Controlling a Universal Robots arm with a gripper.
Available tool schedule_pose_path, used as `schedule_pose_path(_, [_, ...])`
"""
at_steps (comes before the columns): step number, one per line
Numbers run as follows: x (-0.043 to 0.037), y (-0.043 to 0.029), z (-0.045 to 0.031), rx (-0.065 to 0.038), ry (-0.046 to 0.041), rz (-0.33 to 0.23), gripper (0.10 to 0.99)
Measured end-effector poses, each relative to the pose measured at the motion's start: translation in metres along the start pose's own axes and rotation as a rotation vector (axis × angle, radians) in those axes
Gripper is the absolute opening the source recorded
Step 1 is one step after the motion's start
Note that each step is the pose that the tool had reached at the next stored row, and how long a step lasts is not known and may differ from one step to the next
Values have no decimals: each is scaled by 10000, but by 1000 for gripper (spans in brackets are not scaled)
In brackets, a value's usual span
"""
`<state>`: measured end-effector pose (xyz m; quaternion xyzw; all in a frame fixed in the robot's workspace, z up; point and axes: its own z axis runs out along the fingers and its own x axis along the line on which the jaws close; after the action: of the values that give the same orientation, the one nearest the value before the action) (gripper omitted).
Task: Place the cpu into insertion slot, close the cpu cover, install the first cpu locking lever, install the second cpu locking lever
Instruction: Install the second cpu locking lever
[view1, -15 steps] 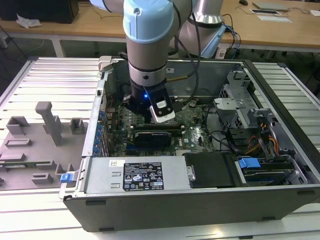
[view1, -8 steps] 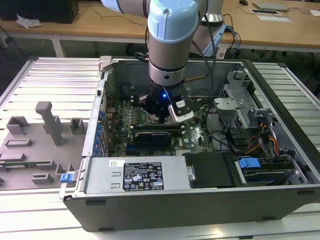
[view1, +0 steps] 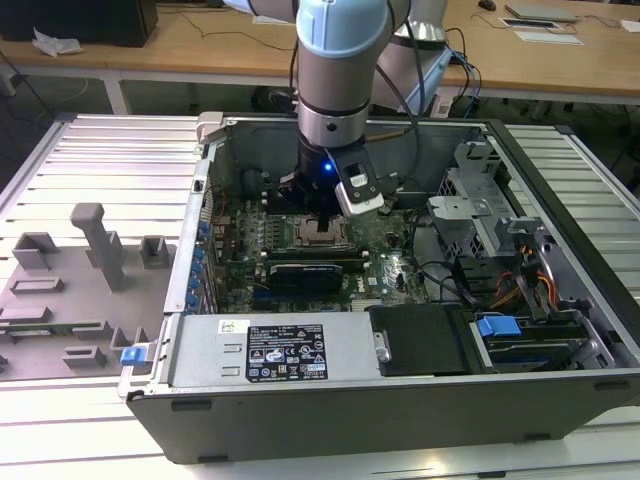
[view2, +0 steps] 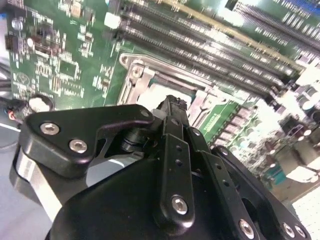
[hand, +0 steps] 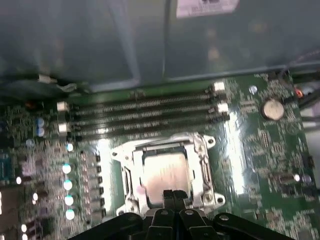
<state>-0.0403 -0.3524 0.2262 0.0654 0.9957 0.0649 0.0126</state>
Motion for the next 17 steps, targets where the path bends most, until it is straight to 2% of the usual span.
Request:
schedule_pose_path(3, [7,53,14,-9,1,-237,106])
schedule_pose_path(4, [11,56,18,-16,-39,-270,106])
schedule_pose_path(5, [16,55,20,-25,-132,-292,106])
schedule_pose_path(6, [29,54,22,-53,-358,-327,106])
schedule_pose_path(7, [39,54,22,-55,-463,-341,106])
schedule_pose_path(8, [46,56,24,-33,-501,-348,106])
schedule_pose_path(9, [50,63,19,28,-509,-352,106])
schedule_pose_path(11, [48,69,-26,85,-514,-357,106])
schedule_pose_path(13, [48,76,-78,105,-517,-356,106])
schedule_pose_path(17, [48,77,-82,105,-518,-356,106])
